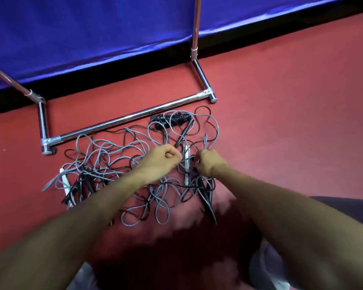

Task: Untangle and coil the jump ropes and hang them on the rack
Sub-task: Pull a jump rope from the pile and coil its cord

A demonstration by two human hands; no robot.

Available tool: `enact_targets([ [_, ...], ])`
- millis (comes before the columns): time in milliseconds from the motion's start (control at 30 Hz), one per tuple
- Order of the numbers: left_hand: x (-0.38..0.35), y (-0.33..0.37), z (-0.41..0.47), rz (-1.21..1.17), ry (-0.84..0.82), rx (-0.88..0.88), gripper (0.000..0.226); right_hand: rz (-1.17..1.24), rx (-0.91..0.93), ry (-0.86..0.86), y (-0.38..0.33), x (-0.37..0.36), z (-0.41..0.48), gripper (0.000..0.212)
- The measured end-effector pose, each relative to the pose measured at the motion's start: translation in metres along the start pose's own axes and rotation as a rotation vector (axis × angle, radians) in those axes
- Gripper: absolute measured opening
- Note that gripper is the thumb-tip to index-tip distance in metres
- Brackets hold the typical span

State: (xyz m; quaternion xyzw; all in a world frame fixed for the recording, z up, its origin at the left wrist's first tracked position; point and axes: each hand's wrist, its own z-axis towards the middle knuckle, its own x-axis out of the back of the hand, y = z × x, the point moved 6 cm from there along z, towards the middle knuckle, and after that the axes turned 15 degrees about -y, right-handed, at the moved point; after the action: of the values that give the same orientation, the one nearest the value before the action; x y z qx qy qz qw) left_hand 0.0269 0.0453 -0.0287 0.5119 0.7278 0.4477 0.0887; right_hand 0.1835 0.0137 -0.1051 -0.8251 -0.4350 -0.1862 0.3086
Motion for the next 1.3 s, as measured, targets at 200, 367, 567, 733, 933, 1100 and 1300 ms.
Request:
enact_targets([
  [200,0.006,-0.013,0.013,-0.052,-0.002,0.013,0.010,-0.220,0.031,-0.024,0.002,-0.027,0.017,0.029],
  [367,0.017,-0.009,-0.001,-0.009,-0.006,-0.002,0.008,-0.229,0.081,0.118,-0.007,-0.007,0.003,0.027],
  [567,0.043,0.020,-0.041,0.128,-0.062,-0.029,0.005,0.114,0.129,0.312,-0.036,0.064,-0.046,0.018],
  [733,0.073,0.065,-0.092,0.152,0.042,-0.133,0.005,0.398,0.301,0.394,-0.084,0.125,-0.110,0.014],
  [933,0.105,0.116,-0.160,0.044,0.222,-0.228,0.014,0.659,0.634,0.301,-0.159,0.183,-0.188,0.018],
  [1100,0.129,0.141,-0.213,-0.065,0.347,-0.287,0.029,0.776,0.891,0.108,-0.216,0.194,-0.251,0.012],
  [1300,0.134,0.132,-0.207,-0.060,0.345,-0.326,0.008,0.703,0.973,-0.021,-0.251,0.192,-0.257,0.013],
])
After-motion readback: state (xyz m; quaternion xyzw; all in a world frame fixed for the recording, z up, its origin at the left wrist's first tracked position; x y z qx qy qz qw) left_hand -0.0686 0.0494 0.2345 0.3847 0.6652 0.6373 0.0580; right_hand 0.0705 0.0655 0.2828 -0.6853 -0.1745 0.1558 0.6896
